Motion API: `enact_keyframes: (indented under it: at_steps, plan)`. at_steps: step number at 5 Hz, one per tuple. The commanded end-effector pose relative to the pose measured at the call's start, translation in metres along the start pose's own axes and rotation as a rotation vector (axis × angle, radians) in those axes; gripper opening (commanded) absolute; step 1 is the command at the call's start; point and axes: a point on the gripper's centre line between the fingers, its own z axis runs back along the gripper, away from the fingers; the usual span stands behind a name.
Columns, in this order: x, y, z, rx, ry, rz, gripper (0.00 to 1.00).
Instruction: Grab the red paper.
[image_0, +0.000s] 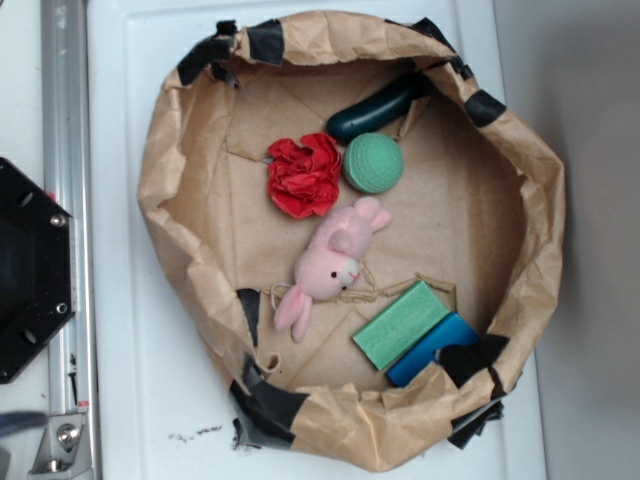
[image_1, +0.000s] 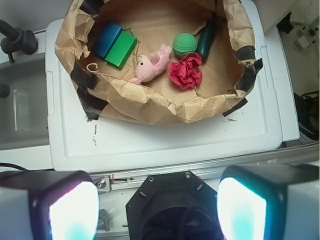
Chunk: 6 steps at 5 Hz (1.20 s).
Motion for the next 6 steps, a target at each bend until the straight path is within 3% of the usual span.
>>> enact_keyframes:
  at_steps: [1,2,3,4,5,6]
  plan:
    - [0.000,0.000,0.000,0.000,0.000,0.000,1.00]
    - [0.039,0.003,-0.032,0.176,0.152,-0.013,1.00]
    - [0.087,0.013,-0.073,0.256,0.059,-0.232,1.00]
    - [0.119,0.021,-0.123,0.195,-0.047,-0.349,1.00]
    - [0.116,0.029,-0.172,0.164,0.025,-0.431,1.00]
    - [0.114,0.051,-0.195,0.132,-0.040,-0.241,1.00]
